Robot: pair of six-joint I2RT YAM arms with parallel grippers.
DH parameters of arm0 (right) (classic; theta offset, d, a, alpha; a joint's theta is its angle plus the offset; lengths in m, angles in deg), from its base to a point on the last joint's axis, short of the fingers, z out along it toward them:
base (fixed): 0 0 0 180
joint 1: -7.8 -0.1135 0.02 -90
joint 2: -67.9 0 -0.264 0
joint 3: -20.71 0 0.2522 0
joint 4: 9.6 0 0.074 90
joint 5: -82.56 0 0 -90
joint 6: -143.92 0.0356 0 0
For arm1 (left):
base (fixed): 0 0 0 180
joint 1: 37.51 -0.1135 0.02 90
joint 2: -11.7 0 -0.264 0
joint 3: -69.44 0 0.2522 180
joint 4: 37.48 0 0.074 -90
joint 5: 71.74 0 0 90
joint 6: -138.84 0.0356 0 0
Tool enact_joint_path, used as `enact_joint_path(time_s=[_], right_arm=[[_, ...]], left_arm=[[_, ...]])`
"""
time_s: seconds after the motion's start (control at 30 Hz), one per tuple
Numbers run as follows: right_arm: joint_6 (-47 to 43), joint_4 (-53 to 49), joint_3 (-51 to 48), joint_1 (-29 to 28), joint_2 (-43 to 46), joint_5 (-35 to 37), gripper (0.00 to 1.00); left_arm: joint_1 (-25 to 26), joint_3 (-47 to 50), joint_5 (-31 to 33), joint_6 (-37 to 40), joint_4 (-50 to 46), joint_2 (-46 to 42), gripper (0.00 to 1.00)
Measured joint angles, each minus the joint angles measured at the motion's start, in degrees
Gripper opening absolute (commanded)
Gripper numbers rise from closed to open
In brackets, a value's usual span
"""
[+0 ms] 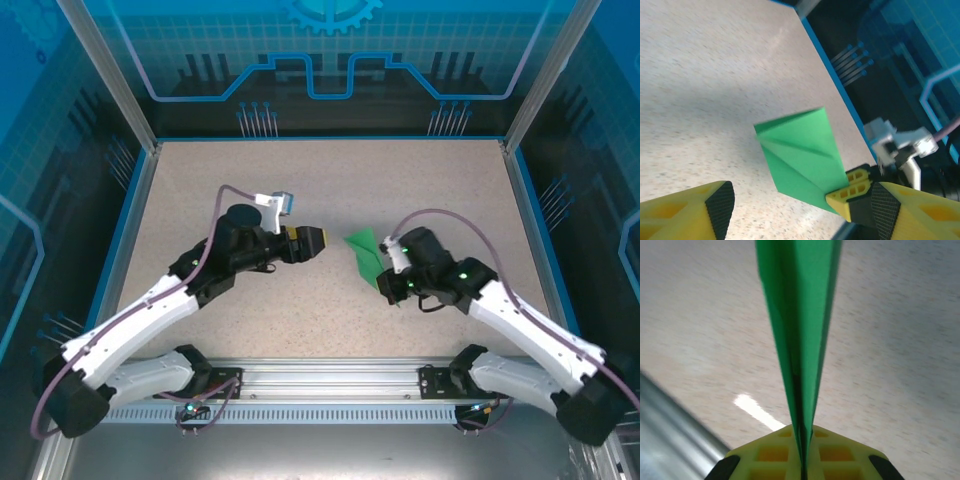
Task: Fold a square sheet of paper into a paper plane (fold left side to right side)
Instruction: Turn over the paper at the center of the table.
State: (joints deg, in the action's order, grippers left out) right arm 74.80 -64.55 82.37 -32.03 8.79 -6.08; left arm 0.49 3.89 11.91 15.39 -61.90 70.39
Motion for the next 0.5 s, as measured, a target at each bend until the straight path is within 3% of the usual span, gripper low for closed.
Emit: enact_joint_path(time_s=[0.3, 0.5], right_arm=[[5.0, -18.0, 20.1, -16.9, -31.9, 37.9, 0.1], [8.8, -26.5, 29.2, -21.0, -51.2, 50.8, 0.11]], left_arm=[[0.0, 1.4, 8.1, 1.5, -5.9, -6.1, 0.78], [0.0, 2.1, 9.6, 2.1, -7.7, -6.2, 0.79]])
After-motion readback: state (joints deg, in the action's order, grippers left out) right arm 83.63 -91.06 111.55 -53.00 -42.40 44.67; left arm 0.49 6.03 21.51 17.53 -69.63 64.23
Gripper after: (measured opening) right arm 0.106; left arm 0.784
